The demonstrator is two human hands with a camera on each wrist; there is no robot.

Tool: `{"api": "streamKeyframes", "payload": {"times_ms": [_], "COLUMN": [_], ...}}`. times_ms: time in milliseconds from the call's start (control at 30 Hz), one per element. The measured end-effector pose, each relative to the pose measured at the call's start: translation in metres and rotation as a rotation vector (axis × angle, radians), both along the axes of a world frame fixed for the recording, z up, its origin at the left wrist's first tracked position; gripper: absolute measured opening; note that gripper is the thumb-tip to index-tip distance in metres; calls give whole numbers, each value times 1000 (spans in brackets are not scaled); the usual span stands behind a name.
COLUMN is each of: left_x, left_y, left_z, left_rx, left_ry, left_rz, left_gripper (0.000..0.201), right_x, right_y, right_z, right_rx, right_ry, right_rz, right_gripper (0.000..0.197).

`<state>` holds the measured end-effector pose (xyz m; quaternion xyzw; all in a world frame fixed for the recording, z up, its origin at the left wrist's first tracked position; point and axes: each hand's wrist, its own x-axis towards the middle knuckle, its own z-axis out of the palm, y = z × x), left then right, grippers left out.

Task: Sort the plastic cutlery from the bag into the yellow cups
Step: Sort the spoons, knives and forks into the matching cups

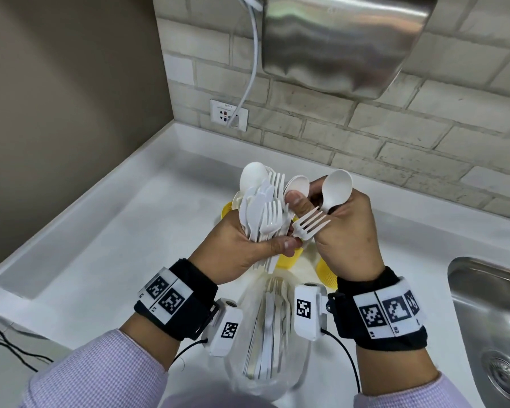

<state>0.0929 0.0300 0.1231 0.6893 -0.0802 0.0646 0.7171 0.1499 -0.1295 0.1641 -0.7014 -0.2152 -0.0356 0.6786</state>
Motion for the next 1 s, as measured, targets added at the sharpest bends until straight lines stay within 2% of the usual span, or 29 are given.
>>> {"api": "streamKeyframes", "payload": {"times_ms": [200,333,500,600,700,833,1000], "left_x": [2,2,0,-2,-3,-6,-6], "left_y": [-1,0,-2,-5,-4,-4,-2], "left_z": [-1,-2,-2,0,1,3,6], "left_rx": [-35,-21,-30,-29,9,29,208], "left_ry": [7,9,54,76,87,115,62], "left_rz": [3,6,-3,-3,-6,-16,70], "left_gripper": [18,14,15,23,29,25,12], "right_x": [2,4,6,7,9,17,29], "right_y": [0,4,9,10,5,-5,-26], "right_z": [-6,-9,-7,-4,8,21,24], "right_rx": [21,167,367,436,607,859,909], "right_ry": [-19,55,212,265,364,468,490], "right_rz": [-91,-143,-162,-198,-167,-141,-161], "right_gripper": [20,35,23,23,17,10,18]}}
